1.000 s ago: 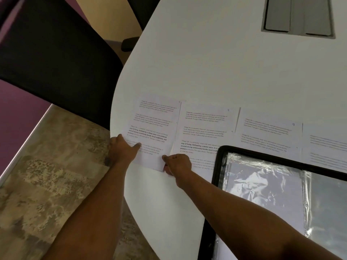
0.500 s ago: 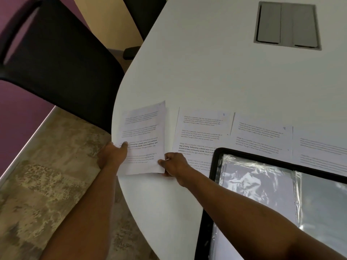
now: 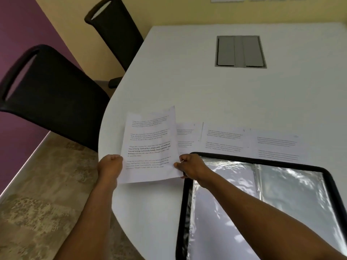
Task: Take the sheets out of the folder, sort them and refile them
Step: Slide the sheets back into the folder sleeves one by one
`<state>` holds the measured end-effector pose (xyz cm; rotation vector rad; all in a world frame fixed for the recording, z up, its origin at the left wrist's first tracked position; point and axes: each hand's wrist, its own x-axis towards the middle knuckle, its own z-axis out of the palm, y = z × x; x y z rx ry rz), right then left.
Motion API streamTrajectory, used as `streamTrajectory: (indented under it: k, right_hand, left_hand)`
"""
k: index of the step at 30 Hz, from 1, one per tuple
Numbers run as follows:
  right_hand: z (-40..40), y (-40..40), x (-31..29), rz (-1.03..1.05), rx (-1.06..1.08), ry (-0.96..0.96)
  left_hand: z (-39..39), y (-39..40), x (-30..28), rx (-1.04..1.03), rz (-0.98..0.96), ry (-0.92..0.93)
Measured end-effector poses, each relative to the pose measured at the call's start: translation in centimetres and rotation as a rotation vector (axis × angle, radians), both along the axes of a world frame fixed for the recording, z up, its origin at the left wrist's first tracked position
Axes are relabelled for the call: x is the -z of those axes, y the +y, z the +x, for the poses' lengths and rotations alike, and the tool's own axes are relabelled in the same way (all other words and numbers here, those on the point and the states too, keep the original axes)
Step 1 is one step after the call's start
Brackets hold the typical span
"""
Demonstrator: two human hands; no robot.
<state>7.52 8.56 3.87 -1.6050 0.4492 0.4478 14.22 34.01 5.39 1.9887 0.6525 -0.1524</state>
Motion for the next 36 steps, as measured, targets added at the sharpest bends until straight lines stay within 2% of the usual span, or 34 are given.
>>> streamTrajectory:
  k: [4, 13, 23, 28, 36]
  right_hand:
    - [-3.3, -5.2, -1.0, -0.004, 0.034, -0.031]
    - [-12.2, -17.2, -1.5, -0.022, 0.169, -0.035]
    - [-22.3, -27.9, -0.8, 0.11, 0.363, -0.04]
    - [-24.5, -31.9, -0.6, 0.197, 0.476, -0.062]
    - [-25.0, -37.5, 0.5, -0.017, 0.669, -0.035]
  left_hand:
    - [-3.0, -5.0, -1.7, 0.032, 0.02, -0.056]
    - [-11.4, -17.8, -3.5, 0.076, -0.169, -0.123]
    - [-19.0, -29.4, -1.9, 0.201, -0.32, -0.004]
    - [-21.4, -34.0, -0.5, 0.322, -0.34, 0.09]
    - [-23.0, -39.2, 1.2, 0.488, -0.289, 0.174]
